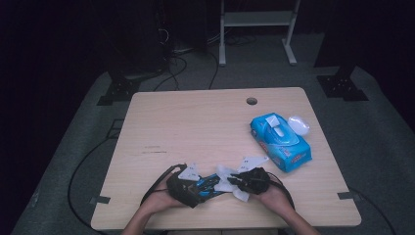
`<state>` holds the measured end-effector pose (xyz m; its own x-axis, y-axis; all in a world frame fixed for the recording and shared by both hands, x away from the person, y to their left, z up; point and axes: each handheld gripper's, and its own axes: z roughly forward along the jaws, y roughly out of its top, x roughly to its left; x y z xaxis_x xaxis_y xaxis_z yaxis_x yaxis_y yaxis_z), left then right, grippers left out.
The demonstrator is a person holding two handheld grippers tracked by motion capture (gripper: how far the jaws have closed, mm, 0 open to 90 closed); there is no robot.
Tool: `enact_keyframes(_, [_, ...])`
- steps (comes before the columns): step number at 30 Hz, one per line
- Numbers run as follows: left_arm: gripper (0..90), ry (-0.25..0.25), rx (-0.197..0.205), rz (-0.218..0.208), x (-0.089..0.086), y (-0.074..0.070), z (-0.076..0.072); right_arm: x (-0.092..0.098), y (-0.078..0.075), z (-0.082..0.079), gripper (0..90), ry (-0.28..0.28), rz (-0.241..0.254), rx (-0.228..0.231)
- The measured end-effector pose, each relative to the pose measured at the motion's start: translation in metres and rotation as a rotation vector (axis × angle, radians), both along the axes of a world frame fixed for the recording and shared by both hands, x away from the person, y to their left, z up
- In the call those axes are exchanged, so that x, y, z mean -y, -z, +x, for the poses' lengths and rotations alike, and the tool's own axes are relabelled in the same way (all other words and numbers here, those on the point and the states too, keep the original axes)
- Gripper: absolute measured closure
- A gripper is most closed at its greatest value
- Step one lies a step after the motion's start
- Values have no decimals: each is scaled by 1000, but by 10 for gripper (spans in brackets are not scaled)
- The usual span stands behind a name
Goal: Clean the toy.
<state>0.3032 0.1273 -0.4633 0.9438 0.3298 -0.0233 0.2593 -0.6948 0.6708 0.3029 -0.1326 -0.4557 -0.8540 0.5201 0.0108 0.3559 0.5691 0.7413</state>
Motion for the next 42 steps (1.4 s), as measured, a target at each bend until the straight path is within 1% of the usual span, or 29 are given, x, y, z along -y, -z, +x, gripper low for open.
enact_keyframes(2, [236, 1, 2, -2, 1, 0, 0, -4, -1, 0, 826, -10, 12, 0])
enact_keyframes(3, [236, 0, 3, -3, 1, 0, 0, -10, -3, -1, 826, -32, 23, 6])
enact_keyframes(5, [236, 1, 0, 0, 1, 1, 0, -21, -5, -2, 824, -49, 33, 12])
enact_keyframes(6, [235, 1, -4, 4, 1, 1, 0, -26, -6, -3, 824, -52, 27, 24])
enact_keyframes(7, [234, 1, -3, -1, 0, 1, 0, -30, -7, -2, 824, -53, 26, 34])
enact_keyframes(8, [236, 0, 0, -3, -1, 2, -1, -31, -8, 0, 825, -56, 40, 29])
enact_keyframes(9, [236, 1, 1, -2, -1, 2, -1, -32, -9, 2, 825, -65, 81, -1])
enact_keyframes(10, [236, 5, 6, 4, 0, 2, -1, -33, -9, 3, 825, -67, 87, -7])
enact_keyframes(13, [237, 1, 3, 0, 0, 2, -1, -40, -9, 5, 825, -79, 48, 20])
enact_keyframes(15, [238, 4, 9, 6, 0, 1, 0, -37, -8, 8, 825, -68, 52, 11])
enact_keyframes(17, [238, 4, 9, 6, 0, 2, 0, -30, -6, 11, 825, -46, 57, 4])
enact_keyframes(18, [238, 4, 9, 5, 0, 2, 0, -24, -5, 14, 825, -24, 47, 2])
enact_keyframes(19, [238, 2, 8, 3, 1, 2, -1, -20, -2, 16, 825, -7, 25, -1])
enact_keyframes(20, [238, 4, 9, 7, 1, 1, 0, -15, -1, 18, 826, 1, 38, -12])
enact_keyframes(21, [238, 4, 9, 7, 1, 2, 0, -12, 0, 20, 826, 15, 47, -33])
enact_keyframes(22, [238, 3, 9, 5, 1, 2, 0, -11, 0, 20, 826, 18, 50, -39])
enact_keyframes(23, [238, 3, 9, 4, 2, 2, 0, -13, -1, 20, 826, 9, 49, -27])
enact_keyframes(25, [238, 7, 12, 8, 2, 2, 0, -22, -3, 19, 826, -14, 61, -26])
enact_keyframes(26, [237, 5, 14, 5, 1, 2, 0, -27, -4, 18, 826, -17, 59, -18])
enact_keyframes(27, [237, 5, 13, 5, 1, 2, 0, -32, -4, 19, 825, -37, 62, -14])
enact_keyframes(29, [238, 7, 14, 8, 1, 2, 0, -41, -5, 22, 825, -54, 59, -11])
enact_keyframes(30, [238, 7, 13, 7, 1, 2, 0, -42, -5, 23, 825, -55, 58, -13])
enact_keyframes(32, [238, 7, 13, 7, 1, 2, 0, -40, -4, 26, 825, -45, 57, -21])
enact_keyframes(36, [238, 8, 13, 7, 1, 2, 0, -22, 0, 30, 825, -2, 67, -52])
enact_keyframes(39, [238, 4, 10, 2, 1, 2, 0, -10, 2, 27, 825, 13, 72, -60])
enact_keyframes(42, [238, 4, 8, 0, 1, 3, 0, -2, 3, 23, 825, 19, 69, -65])
